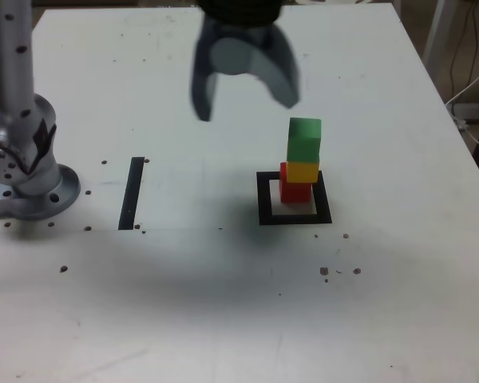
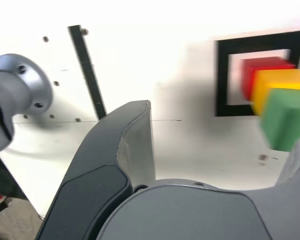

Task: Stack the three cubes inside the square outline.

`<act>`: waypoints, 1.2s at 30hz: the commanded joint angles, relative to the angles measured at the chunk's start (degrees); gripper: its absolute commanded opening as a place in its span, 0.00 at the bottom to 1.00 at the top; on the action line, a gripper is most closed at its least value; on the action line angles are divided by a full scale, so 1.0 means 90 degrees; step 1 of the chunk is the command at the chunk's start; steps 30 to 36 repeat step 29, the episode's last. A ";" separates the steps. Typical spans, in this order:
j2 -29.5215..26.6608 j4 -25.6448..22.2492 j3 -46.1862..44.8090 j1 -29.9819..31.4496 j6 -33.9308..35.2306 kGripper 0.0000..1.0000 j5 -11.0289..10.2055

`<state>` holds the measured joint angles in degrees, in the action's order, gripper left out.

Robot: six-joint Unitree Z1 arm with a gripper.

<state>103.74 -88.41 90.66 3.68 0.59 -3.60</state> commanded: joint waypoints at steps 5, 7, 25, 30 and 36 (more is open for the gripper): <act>-0.0638 0.0539 -0.1268 -0.0008 0.0139 1.00 0.0064; -0.0858 0.0793 -0.1744 -0.0017 0.0171 1.00 0.0097; -0.1523 0.2714 -0.4580 -0.0153 0.0194 1.00 0.0456; -0.1525 0.2975 -0.4907 -0.0280 0.0136 1.00 0.0498; -0.1525 0.2975 -0.4907 -0.0280 0.0136 1.00 0.0498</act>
